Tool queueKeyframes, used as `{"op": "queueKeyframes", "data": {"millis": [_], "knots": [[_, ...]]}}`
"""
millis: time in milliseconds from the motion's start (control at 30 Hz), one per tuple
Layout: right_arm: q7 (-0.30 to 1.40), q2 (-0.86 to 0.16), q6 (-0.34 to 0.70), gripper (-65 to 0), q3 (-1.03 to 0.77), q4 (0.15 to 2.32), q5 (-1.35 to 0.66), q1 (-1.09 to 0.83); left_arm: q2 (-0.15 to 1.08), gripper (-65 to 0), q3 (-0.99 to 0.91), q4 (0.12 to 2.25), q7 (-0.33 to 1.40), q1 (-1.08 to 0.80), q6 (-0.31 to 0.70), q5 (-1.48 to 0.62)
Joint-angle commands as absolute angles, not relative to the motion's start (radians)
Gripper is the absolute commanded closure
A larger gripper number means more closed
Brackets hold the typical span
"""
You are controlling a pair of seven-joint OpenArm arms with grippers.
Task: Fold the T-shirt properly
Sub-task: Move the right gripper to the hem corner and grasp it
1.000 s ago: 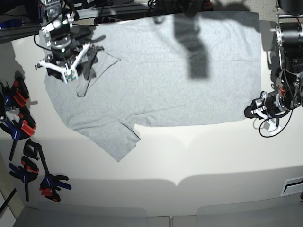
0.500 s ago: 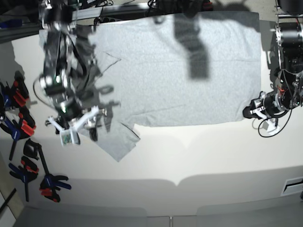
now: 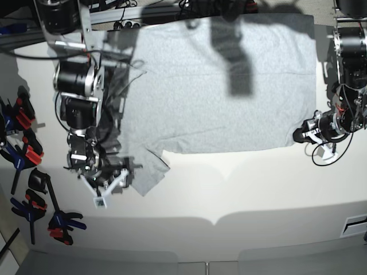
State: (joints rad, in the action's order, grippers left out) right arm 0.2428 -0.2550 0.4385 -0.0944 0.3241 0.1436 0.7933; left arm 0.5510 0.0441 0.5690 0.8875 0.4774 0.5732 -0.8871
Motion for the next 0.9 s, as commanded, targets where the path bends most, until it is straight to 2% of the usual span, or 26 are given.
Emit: {"op": "queueKeyframes", "data": {"millis": [0,133,300,533,600,667,700,767,867], "knots": [[0.192,-0.258,0.434,-31.6,-0.096,0.308,0.146,0.859,0.563,0.0,0.046,0.570,0.920,0.485,0.554,-0.847],[0.179,-0.246,0.427,-31.6,-0.096,0.280,0.191,0.860,0.563,0.0,0.046,0.570,0.920,0.485,0.554,-0.847],[0.146,-0.244,0.305,-31.6,-0.096,0.280,0.206,0.822,0.563,0.0,0.046,0.570,0.921,0.485,0.554,-0.846],[0.161,-0.244,0.300,-30.7,-0.096,0.280,0.207,0.773,0.563,0.0,0.046,0.570,0.921,0.485,0.554,-0.846],[0.176,-0.244,0.324,-26.9,-0.096,0.280,0.206,0.767,0.563,0.0,0.046,0.570,0.921,0.485,0.554,-0.846],[0.186,-0.244,0.385,-20.2,-0.096,0.281,0.206,0.767,0.563,0.0,0.046,0.570,0.920,0.485,0.554,-0.847],[0.191,-0.244,0.412,-15.1,-0.096,0.284,0.206,0.768,0.563,0.0,0.046,0.570,0.920,0.485,0.554,-0.847],[0.202,-0.243,0.432,0.0,-0.096,0.301,0.205,0.767,0.563,0.0,0.046,0.570,0.921,0.485,0.554,-0.846],[0.231,-0.243,0.430,0.0,-0.096,0.347,0.202,0.767,0.563,0.0,0.046,0.570,0.920,0.485,0.554,-0.846]]}}
